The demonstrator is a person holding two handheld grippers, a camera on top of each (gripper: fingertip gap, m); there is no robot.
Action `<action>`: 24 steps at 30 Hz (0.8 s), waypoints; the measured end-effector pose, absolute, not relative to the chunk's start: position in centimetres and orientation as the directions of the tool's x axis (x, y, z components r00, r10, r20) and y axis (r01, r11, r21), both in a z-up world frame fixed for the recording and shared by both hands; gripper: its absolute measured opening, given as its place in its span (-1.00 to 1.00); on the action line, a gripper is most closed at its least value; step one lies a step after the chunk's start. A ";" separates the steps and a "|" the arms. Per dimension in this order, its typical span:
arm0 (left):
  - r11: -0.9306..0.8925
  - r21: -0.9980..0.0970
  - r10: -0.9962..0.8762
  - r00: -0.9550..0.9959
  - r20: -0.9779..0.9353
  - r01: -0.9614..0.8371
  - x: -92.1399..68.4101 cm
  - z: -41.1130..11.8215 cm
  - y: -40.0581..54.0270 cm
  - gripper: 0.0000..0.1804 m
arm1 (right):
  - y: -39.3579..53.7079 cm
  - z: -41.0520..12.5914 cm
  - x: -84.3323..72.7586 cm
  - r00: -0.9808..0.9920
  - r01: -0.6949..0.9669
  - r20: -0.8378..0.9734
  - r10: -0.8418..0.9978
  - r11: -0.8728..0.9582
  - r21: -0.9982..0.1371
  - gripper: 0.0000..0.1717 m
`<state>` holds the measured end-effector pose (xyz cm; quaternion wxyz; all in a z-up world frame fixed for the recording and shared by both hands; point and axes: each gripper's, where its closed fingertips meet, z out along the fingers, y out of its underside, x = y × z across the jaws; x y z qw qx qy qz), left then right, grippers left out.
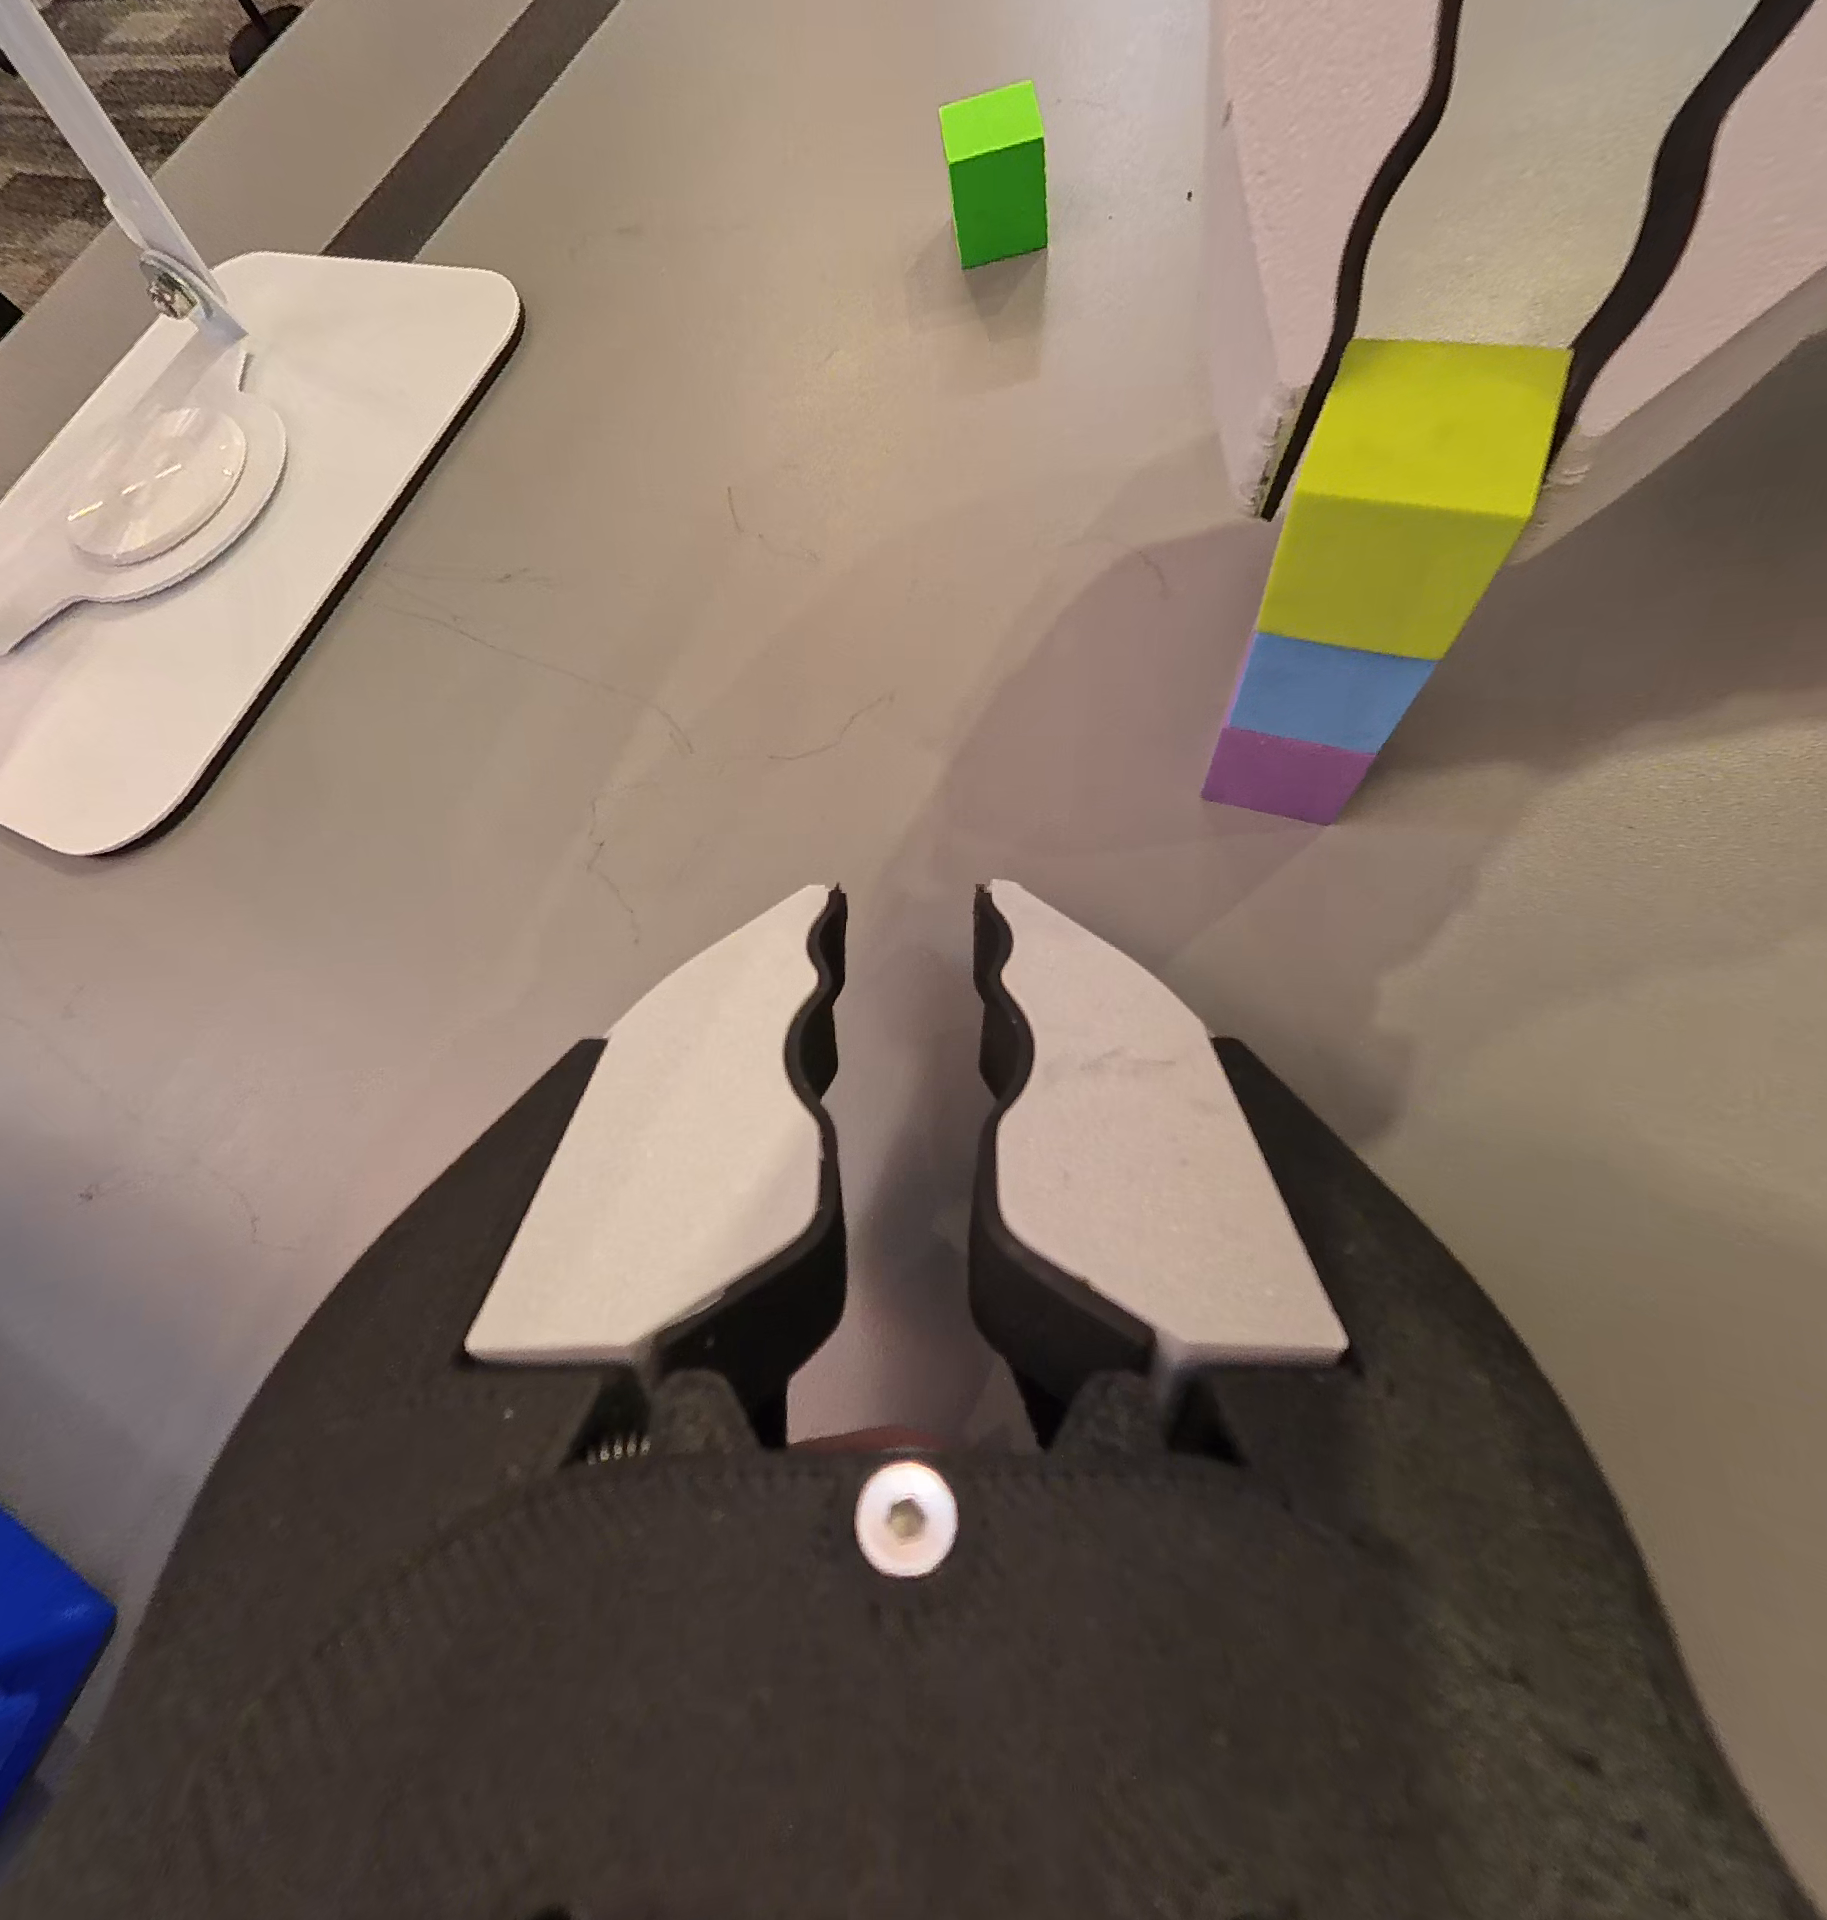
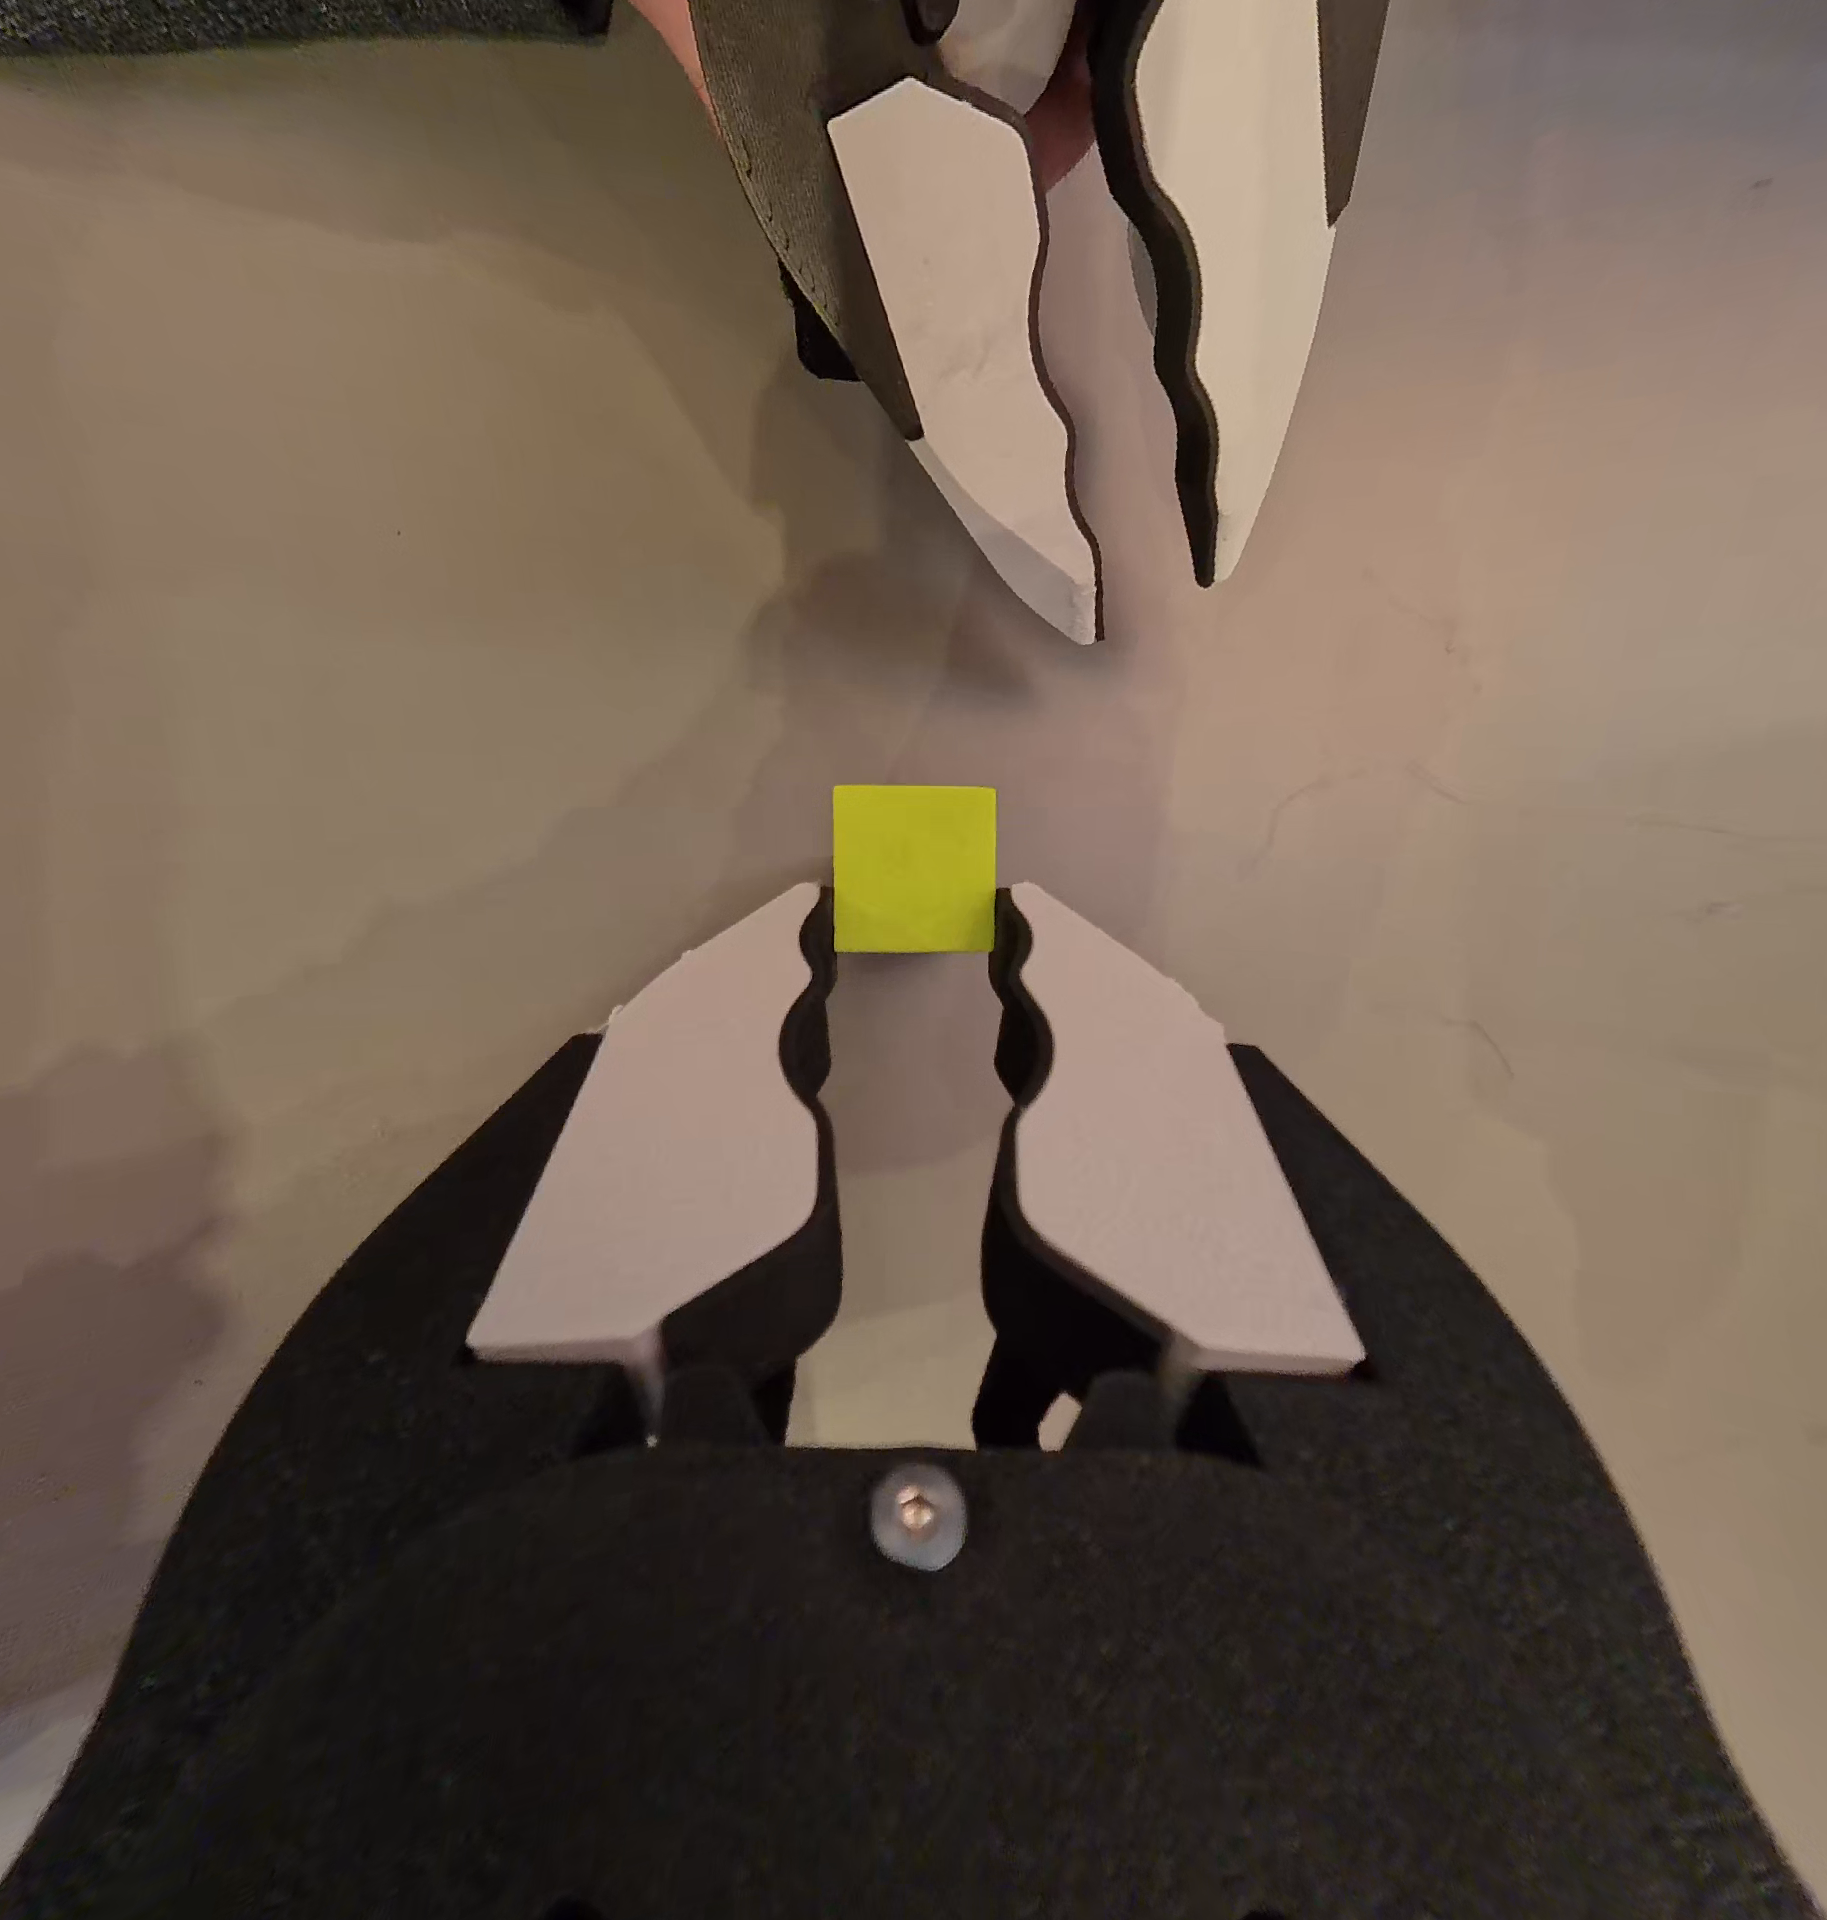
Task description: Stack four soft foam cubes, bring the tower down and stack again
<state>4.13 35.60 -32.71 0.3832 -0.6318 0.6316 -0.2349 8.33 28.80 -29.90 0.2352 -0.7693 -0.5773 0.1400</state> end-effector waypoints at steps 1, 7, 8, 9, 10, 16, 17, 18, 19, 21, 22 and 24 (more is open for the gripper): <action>0.092 -0.781 -0.978 0.092 -0.188 -0.618 4.1 -32.7 35.6 -0.75 | 28.8 -29.9 8.3 0.296 0.822 0.055 0.954 -0.225 -0.523 -0.67; 0.091 -0.781 -0.978 0.092 -0.187 -0.618 4.1 -32.7 35.6 -0.75 | 28.8 -29.9 8.4 0.295 0.823 0.059 0.954 -0.222 -0.522 -0.68; 0.091 -0.781 -0.978 0.092 -0.187 -0.618 4.1 -32.7 35.6 -0.75 | 28.8 -29.9 8.5 0.296 0.823 0.057 0.954 -0.224 -0.523 -0.68; 0.091 -0.781 -0.978 0.092 -0.187 -0.618 4.1 -32.7 35.6 -0.75 | 28.8 -29.9 8.5 0.296 0.822 0.055 0.954 -0.225 -0.523 -0.68; 0.091 -0.781 -0.978 0.092 -0.187 -0.618 4.1 -32.7 35.6 -0.75 | 28.8 -29.9 8.6 0.297 0.822 0.056 0.953 -0.225 -0.523 -0.68; 0.092 -0.780 -0.978 0.091 -0.187 -0.619 4.1 -32.7 35.6 -0.75 | 28.8 -29.9 8.5 0.297 0.821 0.053 0.953 -0.226 -0.524 -0.68; 0.092 -0.780 -0.978 0.091 -0.187 -0.619 4.1 -32.7 35.6 -0.75 | 28.8 -29.9 8.5 0.296 0.821 0.054 0.954 -0.226 -0.524 -0.68; 0.092 -0.780 -0.978 0.091 -0.187 -0.619 4.1 -32.7 35.6 -0.75 | 28.8 -29.9 8.5 0.295 0.822 0.055 0.954 -0.224 -0.524 -0.68; 0.092 -0.780 -0.978 0.091 -0.187 -0.619 4.1 -32.7 35.6 -0.75 | 28.8 -29.9 8.5 0.294 0.822 0.058 0.954 -0.221 -0.525 -0.68; 0.092 -0.780 -0.978 0.091 -0.187 -0.619 4.1 -32.7 35.6 -0.75 | 28.8 -29.8 8.4 0.291 0.820 0.056 0.955 -0.219 -0.528 -0.68; 0.092 -0.780 -0.978 0.091 -0.187 -0.620 4.1 -32.7 35.6 -0.75 | 28.8 -29.8 8.3 0.290 0.821 0.057 0.955 -0.217 -0.528 -0.68; 0.092 -0.780 -0.978 0.091 -0.187 -0.619 4.1 -32.7 35.6 -0.75 | 28.7 -29.8 8.3 0.289 0.823 0.057 0.956 -0.218 -0.525 -0.68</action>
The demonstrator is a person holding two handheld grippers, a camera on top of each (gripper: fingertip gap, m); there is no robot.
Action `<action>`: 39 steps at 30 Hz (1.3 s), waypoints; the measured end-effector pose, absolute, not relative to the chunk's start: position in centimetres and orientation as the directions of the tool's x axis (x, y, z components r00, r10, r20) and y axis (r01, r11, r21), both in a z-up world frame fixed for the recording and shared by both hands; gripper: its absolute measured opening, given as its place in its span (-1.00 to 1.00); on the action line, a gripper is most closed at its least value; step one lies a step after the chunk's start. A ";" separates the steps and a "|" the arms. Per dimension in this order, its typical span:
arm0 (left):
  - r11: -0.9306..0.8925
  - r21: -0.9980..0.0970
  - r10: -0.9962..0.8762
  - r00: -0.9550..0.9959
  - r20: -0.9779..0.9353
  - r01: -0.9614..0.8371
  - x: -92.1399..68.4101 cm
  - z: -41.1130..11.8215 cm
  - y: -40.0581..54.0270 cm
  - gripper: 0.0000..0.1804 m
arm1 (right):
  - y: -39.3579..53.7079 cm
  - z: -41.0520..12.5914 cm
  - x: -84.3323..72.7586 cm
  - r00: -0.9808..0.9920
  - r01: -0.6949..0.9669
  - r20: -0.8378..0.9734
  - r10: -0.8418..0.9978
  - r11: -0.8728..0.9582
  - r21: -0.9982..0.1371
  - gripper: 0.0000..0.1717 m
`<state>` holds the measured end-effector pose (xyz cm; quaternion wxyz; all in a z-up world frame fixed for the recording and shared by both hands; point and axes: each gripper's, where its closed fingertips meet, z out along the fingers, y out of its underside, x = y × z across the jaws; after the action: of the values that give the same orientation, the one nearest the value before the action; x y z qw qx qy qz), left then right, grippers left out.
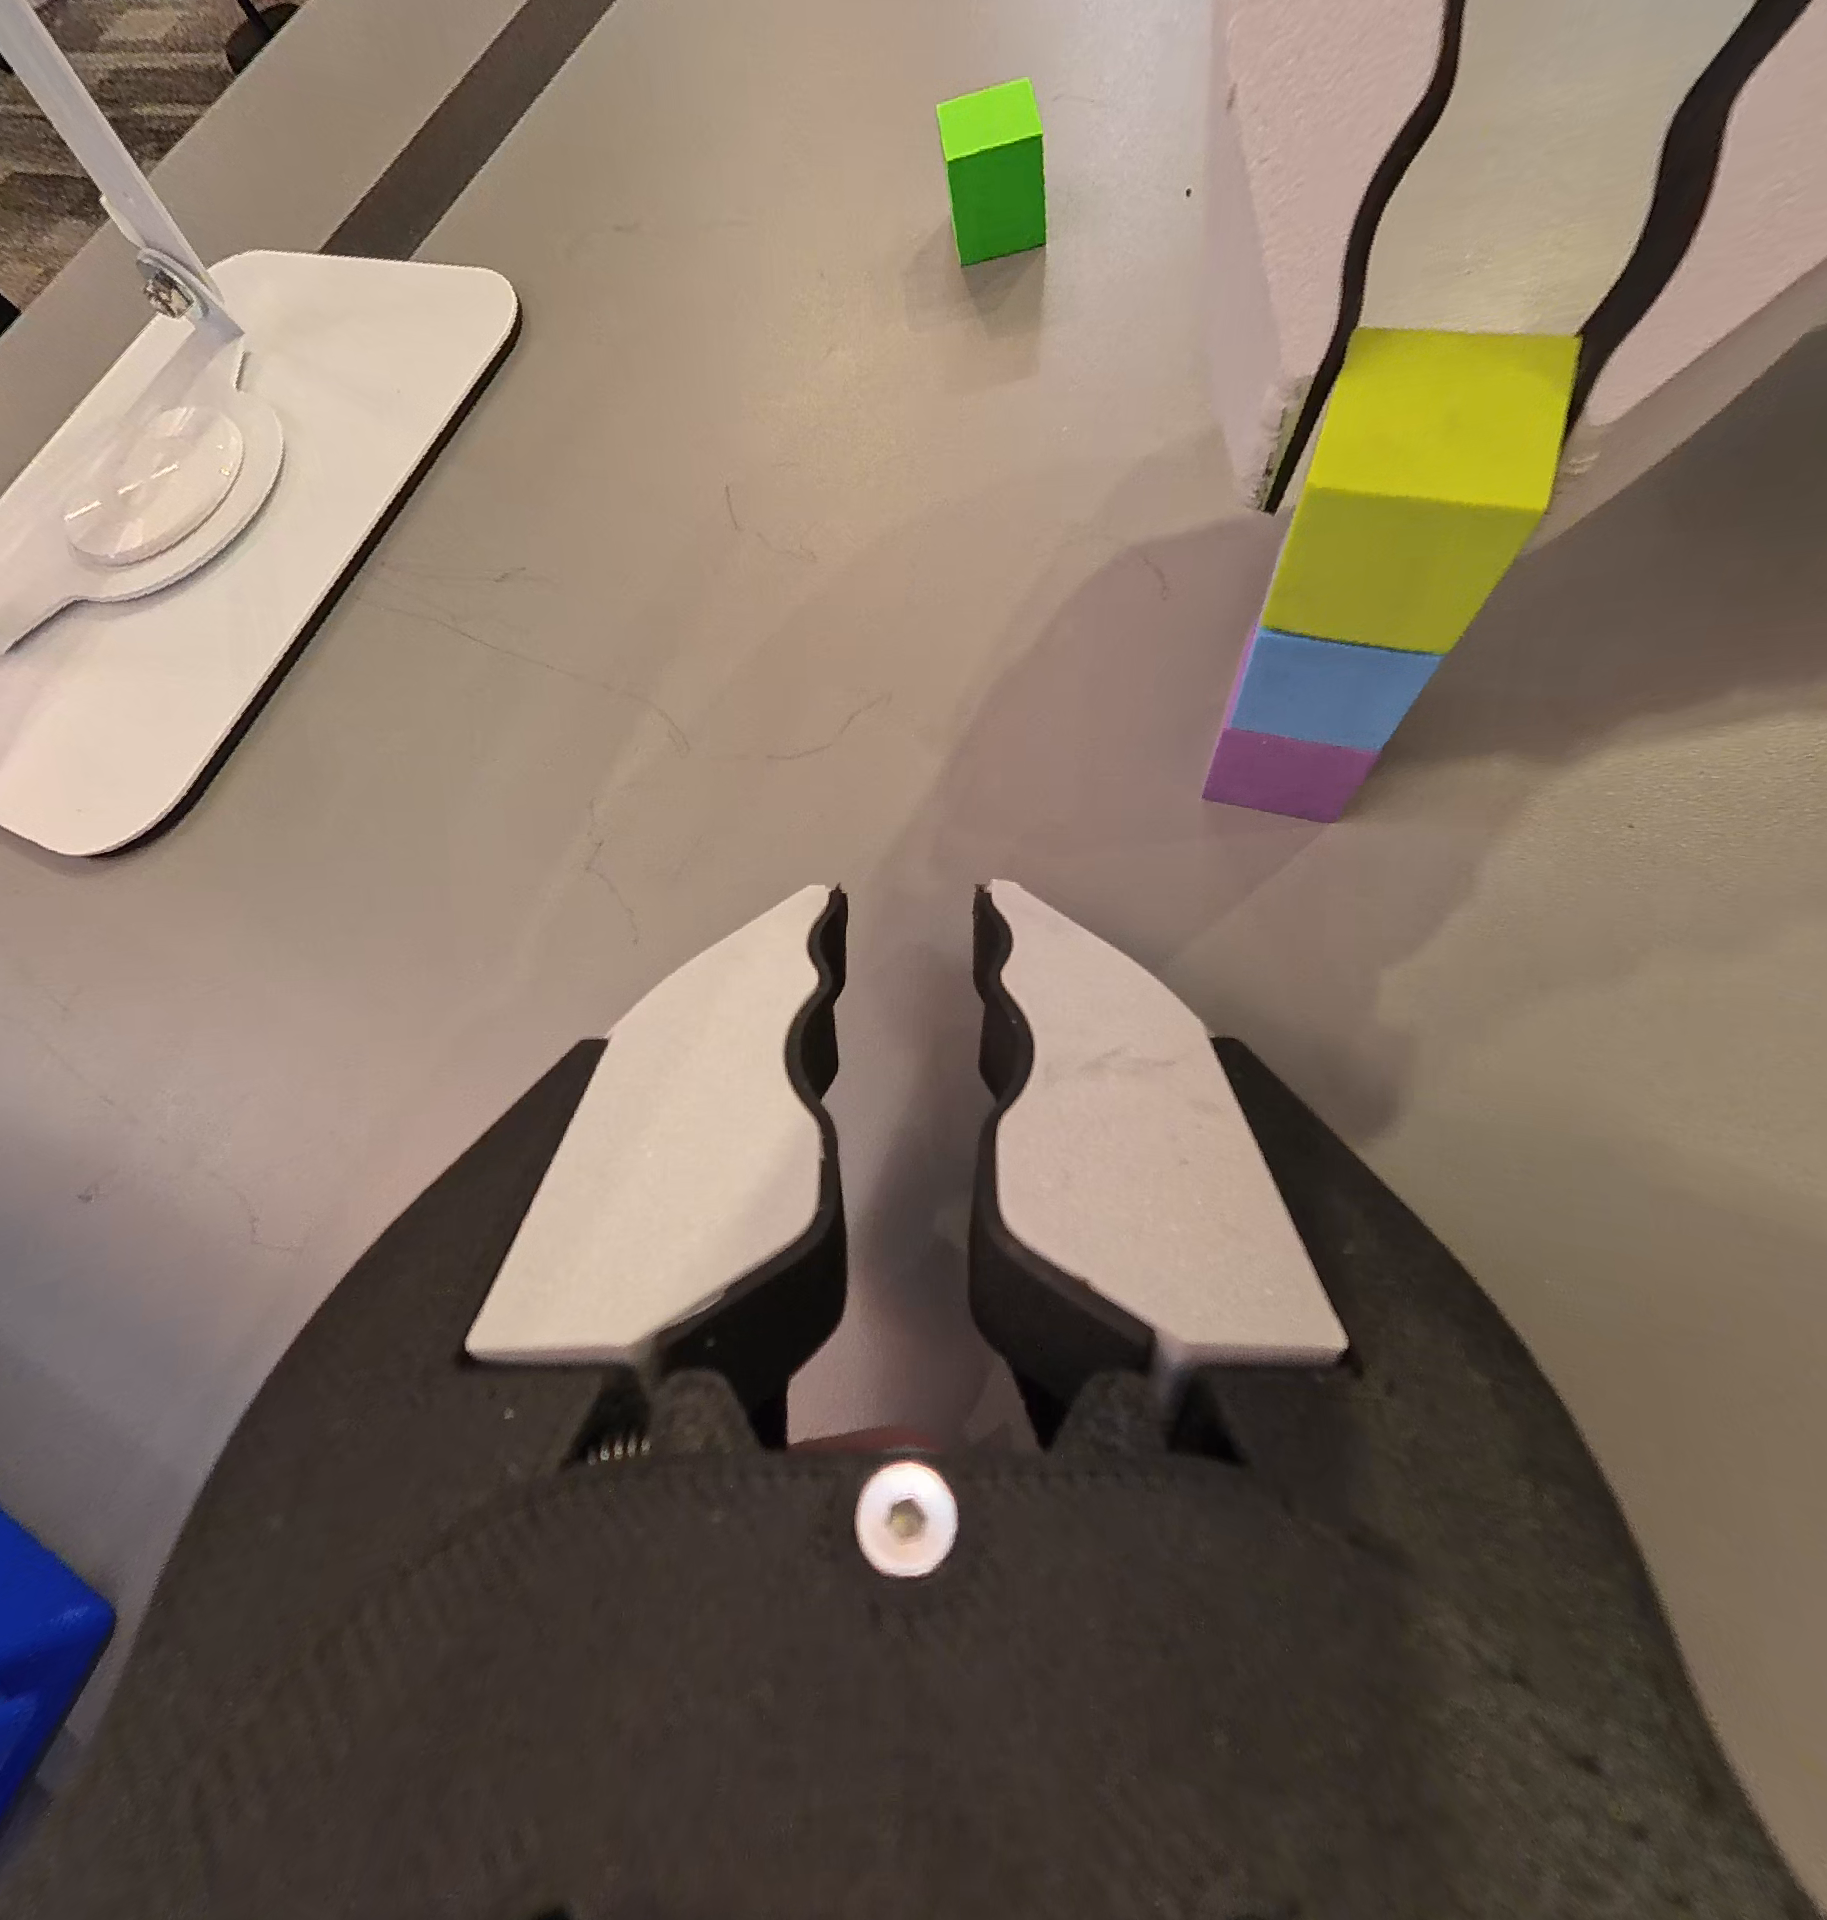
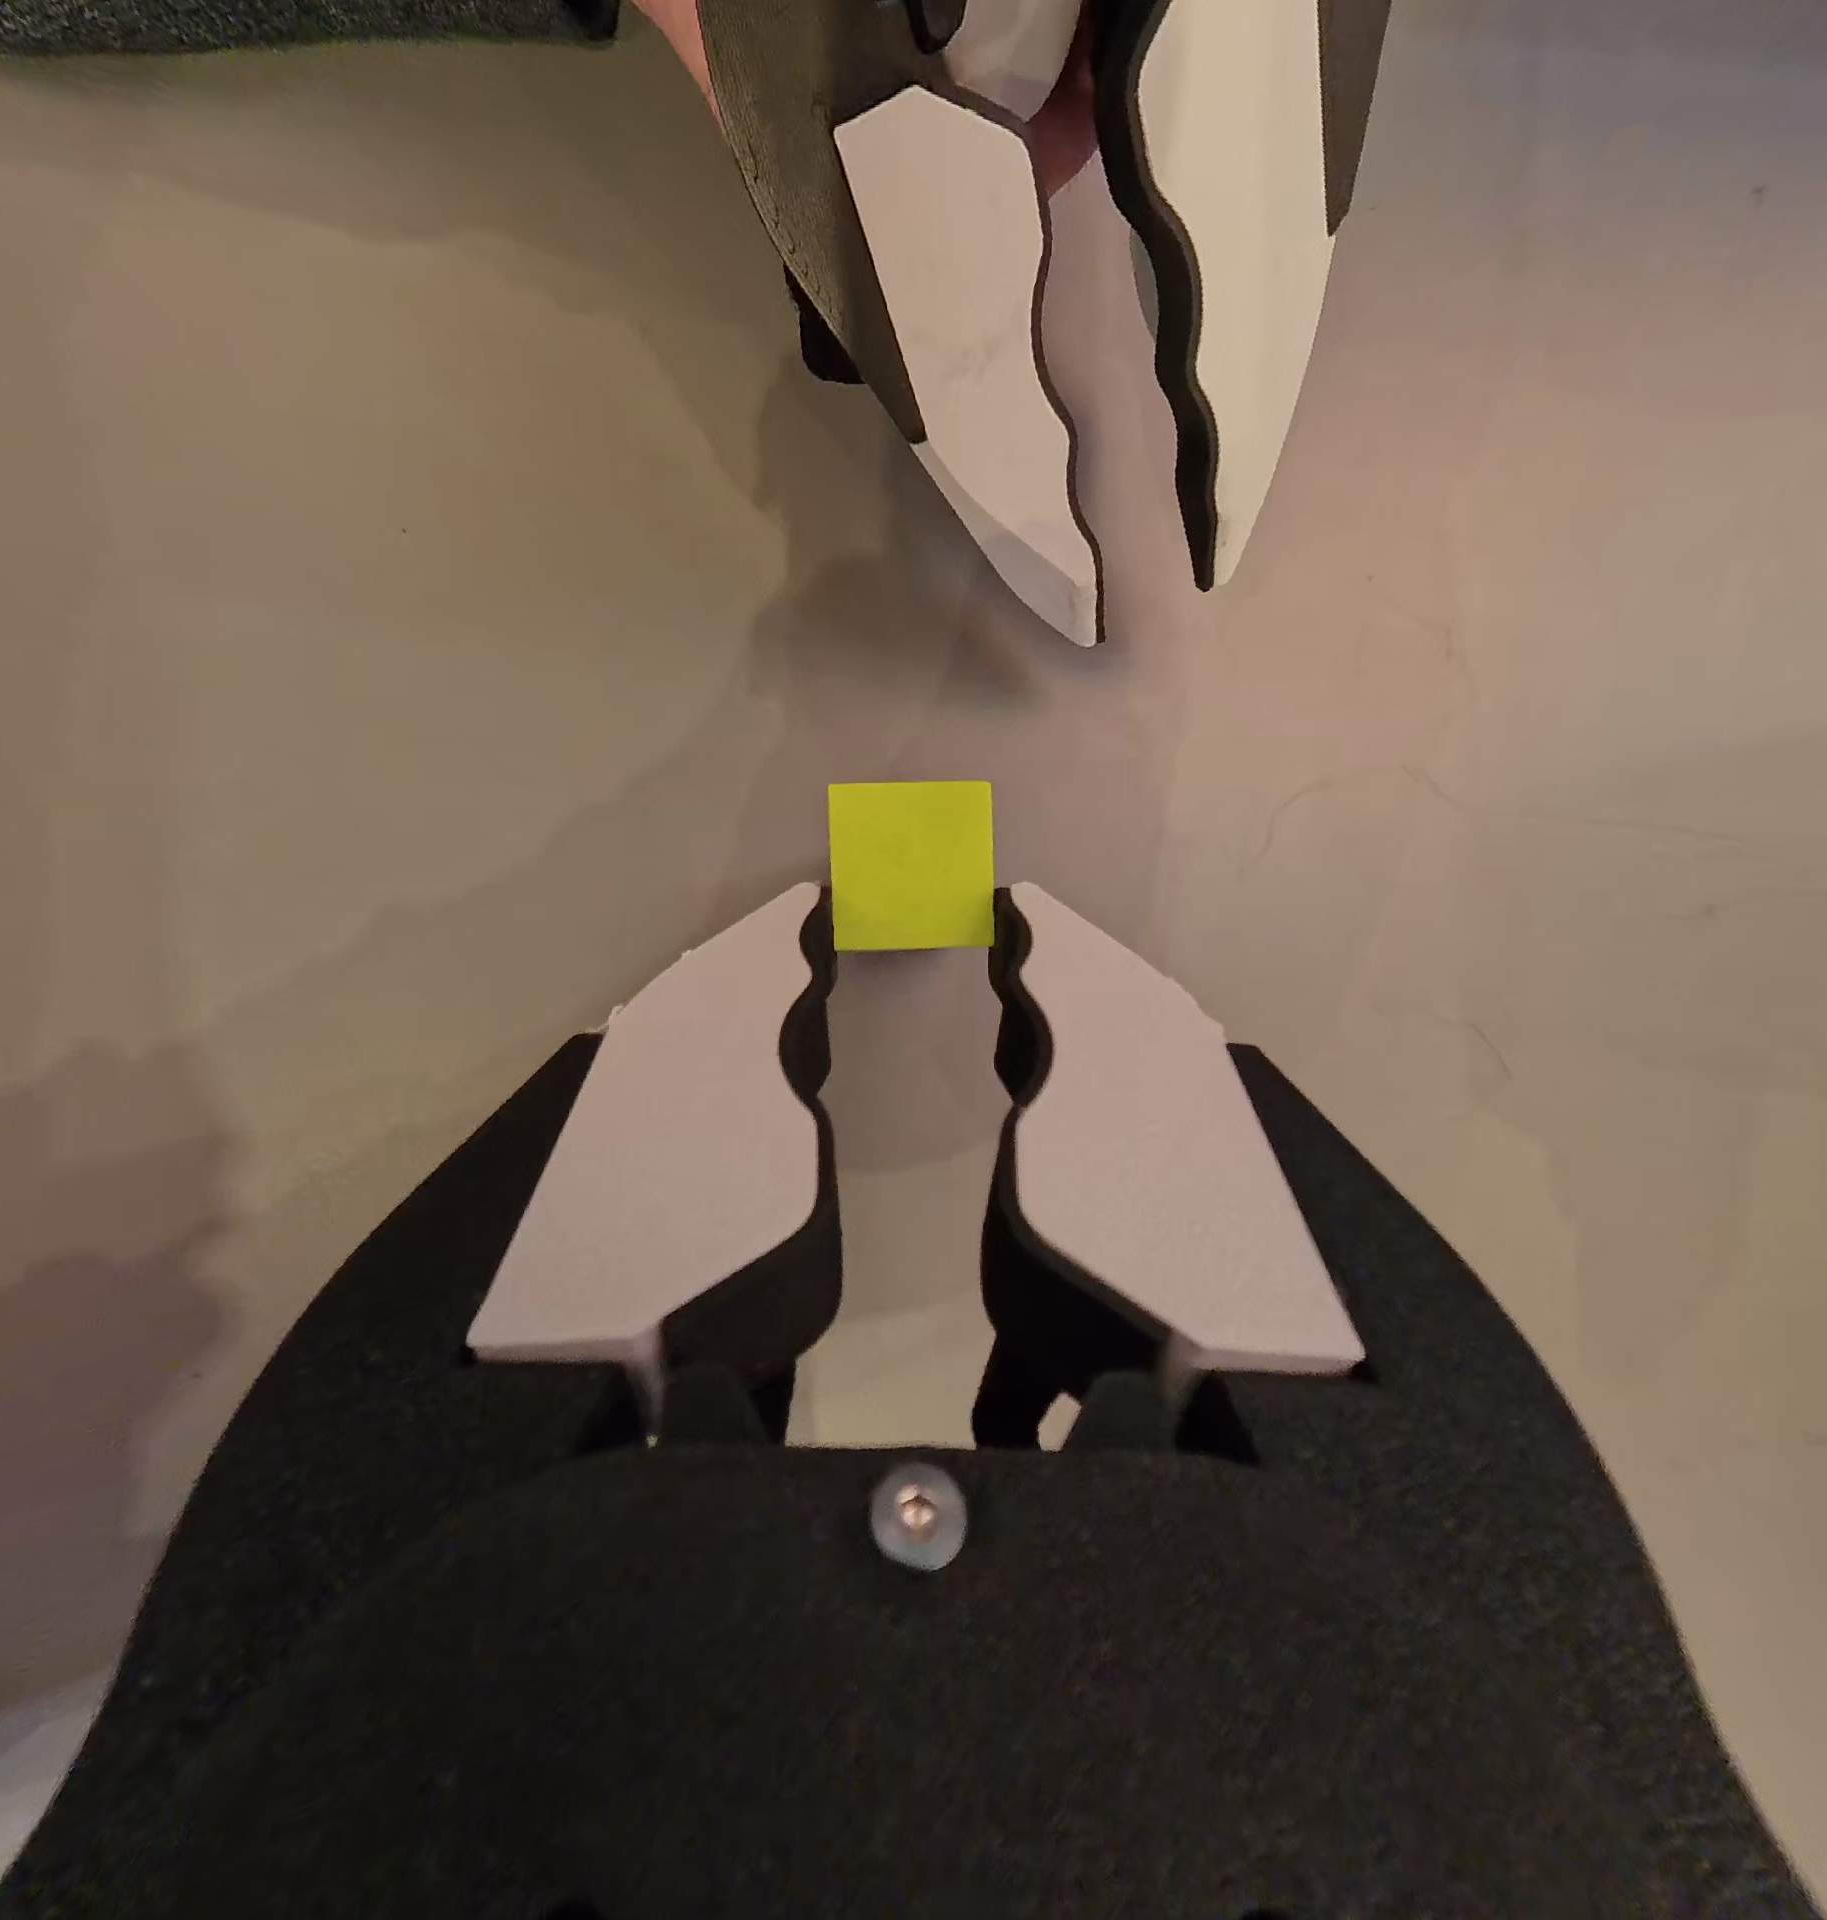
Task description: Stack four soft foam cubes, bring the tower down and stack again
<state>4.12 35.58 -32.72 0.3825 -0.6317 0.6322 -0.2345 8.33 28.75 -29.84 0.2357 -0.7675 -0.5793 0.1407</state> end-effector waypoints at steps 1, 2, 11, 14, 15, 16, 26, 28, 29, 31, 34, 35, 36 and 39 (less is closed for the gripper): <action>0.092 -0.780 -0.978 0.091 -0.187 -0.620 4.1 -32.7 35.6 -0.75 | 28.7 -29.9 8.3 0.289 0.824 0.057 0.956 -0.218 -0.523 -0.68; 0.092 -0.780 -0.978 0.091 -0.187 -0.620 4.1 -32.7 35.6 -0.75 | 28.8 -29.9 8.4 0.290 0.824 0.058 0.955 -0.218 -0.522 -0.68; 0.093 -0.780 -0.979 0.088 -0.186 -0.619 4.1 -32.7 35.5 -0.76 | 28.9 -30.0 8.4 0.298 0.818 0.049 0.953 -0.229 -0.527 -0.57; 0.093 -0.782 -0.979 0.085 -0.183 -0.616 4.1 -32.7 35.5 -0.76 | 28.6 -29.6 8.5 0.299 0.812 0.038 0.954 -0.233 -0.535 -0.48; 0.091 -0.784 -0.980 0.086 -0.181 -0.614 4.1 -32.6 35.5 -0.76 | 28.5 -29.2 9.0 0.305 0.811 0.039 0.952 -0.238 -0.535 -0.47; 0.090 -0.787 -0.980 0.087 -0.179 -0.611 4.1 -32.6 35.5 -0.76 | 28.5 -28.7 9.7 0.323 0.804 0.045 0.945 -0.249 -0.540 -0.46; 0.090 -0.785 -0.980 0.088 -0.181 -0.613 4.1 -32.6 35.5 -0.76 | 31.8 -27.2 24.2 0.712 0.656 0.157 0.685 -0.567 -0.498 -0.45; 0.090 -0.788 -0.979 0.090 -0.182 -0.609 4.1 -32.5 35.5 -0.76 | 32.3 -28.2 25.6 0.738 0.645 0.182 0.650 -0.600 -0.474 -0.44; 0.090 -0.789 -0.979 0.091 -0.182 -0.608 4.1 -32.5 35.5 -0.76 | 32.5 -28.7 26.1 0.756 0.628 0.175 0.630 -0.624 -0.466 -0.42; 0.088 -0.789 -0.979 0.092 -0.181 -0.608 4.1 -32.5 35.6 -0.76 | 33.0 -29.7 26.0 0.781 0.593 0.142 0.608 -0.651 -0.473 -0.42; 0.086 -0.790 -0.980 0.093 -0.178 -0.607 4.1 -32.5 35.6 -0.76 | 33.9 -31.0 25.5 0.825 0.538 0.121 0.553 -0.700 -0.469 -0.41; 0.085 -0.790 -0.980 0.093 -0.177 -0.607 4.1 -32.5 35.6 -0.76 | 34.3 -31.5 25.7 0.845 0.513 0.122 0.521 -0.726 -0.458 -0.42; 0.085 -0.790 -0.980 0.093 -0.176 -0.607 4.1 -32.5 35.6 -0.76 | 34.6 -32.0 25.6 0.859 0.493 0.116 0.498 -0.745 -0.450 -0.42; 0.087 -0.790 -0.980 0.091 -0.177 -0.607 4.1 -32.5 35.5 -0.76 | 35.2 -33.2 25.6 0.885 0.456 0.120 0.450 -0.787 -0.415 -0.47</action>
<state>4.06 35.55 -32.51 0.3843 -0.6306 0.6291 -0.2427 25.58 35.23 -33.24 0.2214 -0.9452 -0.2397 -0.0074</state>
